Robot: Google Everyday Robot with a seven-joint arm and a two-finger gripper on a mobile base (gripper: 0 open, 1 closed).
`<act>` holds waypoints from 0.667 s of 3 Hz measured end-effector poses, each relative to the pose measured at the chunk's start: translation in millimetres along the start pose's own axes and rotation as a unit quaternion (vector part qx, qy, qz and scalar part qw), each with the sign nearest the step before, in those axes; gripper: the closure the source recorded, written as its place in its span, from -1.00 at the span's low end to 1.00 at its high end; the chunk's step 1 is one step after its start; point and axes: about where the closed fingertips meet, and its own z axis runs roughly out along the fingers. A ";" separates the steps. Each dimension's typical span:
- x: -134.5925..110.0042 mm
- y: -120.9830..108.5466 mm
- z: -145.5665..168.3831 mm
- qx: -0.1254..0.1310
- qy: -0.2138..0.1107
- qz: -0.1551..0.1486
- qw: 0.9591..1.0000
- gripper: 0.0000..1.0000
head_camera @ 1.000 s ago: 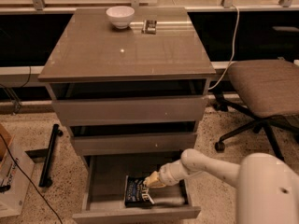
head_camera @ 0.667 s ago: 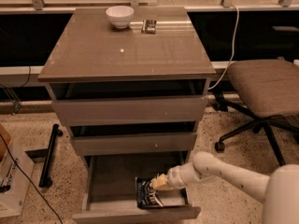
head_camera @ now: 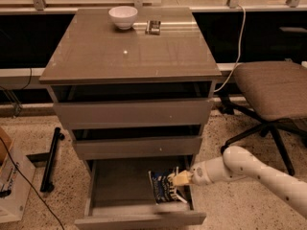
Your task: Pick blue chip bag from bottom drawer and place on counter
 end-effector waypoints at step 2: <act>-39.9 67.2 -108.2 0.080 -0.039 -0.125 0.988 1.00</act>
Offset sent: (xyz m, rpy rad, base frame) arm 0.0248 -0.0621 0.2164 -0.2802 -0.4320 0.0890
